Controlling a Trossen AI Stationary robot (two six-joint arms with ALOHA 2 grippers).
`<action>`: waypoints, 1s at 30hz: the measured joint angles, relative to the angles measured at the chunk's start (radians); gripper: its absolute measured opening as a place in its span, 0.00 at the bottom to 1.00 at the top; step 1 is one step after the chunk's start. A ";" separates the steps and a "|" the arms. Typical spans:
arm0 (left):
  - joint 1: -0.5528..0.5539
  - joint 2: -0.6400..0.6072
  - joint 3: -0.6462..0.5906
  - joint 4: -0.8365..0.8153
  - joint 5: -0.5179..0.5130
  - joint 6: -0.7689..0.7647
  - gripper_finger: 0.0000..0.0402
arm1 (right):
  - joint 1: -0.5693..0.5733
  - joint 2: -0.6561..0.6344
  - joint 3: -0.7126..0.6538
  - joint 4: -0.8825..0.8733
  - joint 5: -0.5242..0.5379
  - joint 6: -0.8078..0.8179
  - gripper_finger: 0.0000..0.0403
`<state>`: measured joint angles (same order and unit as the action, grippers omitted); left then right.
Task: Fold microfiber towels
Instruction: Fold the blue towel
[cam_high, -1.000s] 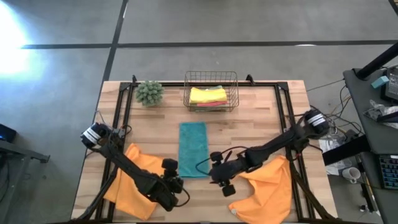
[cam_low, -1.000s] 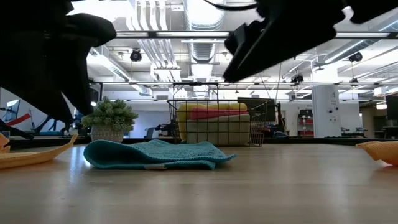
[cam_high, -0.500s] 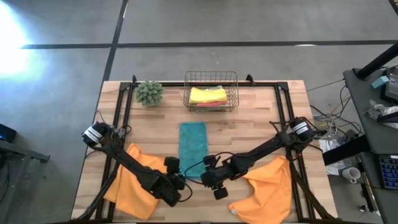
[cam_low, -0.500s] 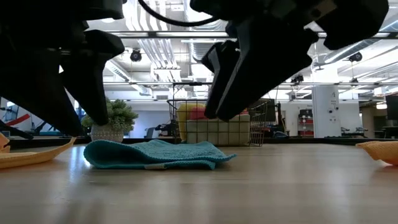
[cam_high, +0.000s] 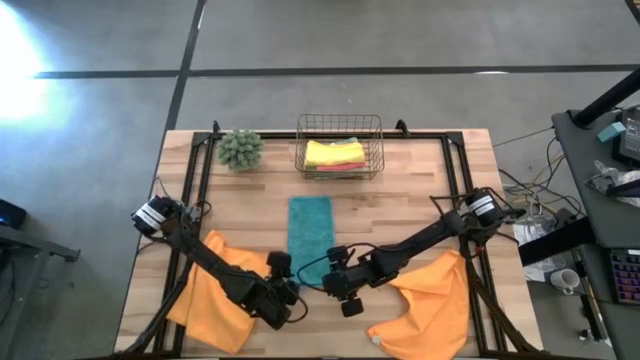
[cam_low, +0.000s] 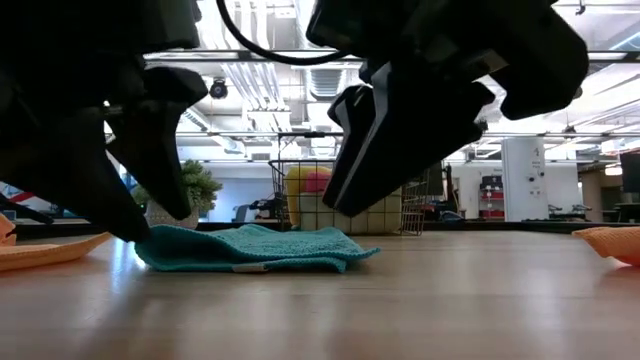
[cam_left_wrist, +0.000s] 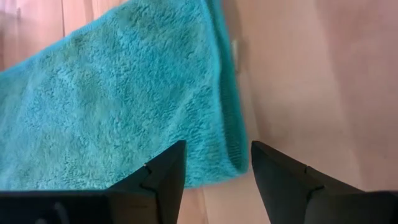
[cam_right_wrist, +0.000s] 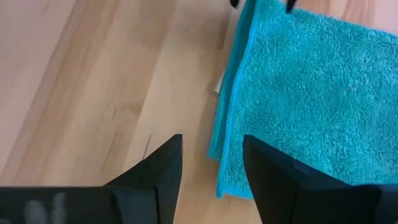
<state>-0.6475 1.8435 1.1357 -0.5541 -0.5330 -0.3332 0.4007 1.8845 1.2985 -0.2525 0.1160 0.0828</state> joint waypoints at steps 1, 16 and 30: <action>0.003 0.001 -0.006 0.000 0.000 0.000 0.41 | -0.001 0.006 0.000 0.008 0.000 -0.004 0.40; 0.021 0.003 -0.071 0.050 0.002 0.000 0.41 | -0.021 0.100 0.006 0.056 0.071 0.054 0.40; 0.039 0.001 -0.107 0.118 0.008 0.009 0.19 | -0.056 0.113 0.007 0.081 0.083 0.128 0.13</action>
<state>-0.6084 1.8442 1.0286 -0.4358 -0.5247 -0.3244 0.3443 1.9978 1.3060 -0.1713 0.1991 0.2108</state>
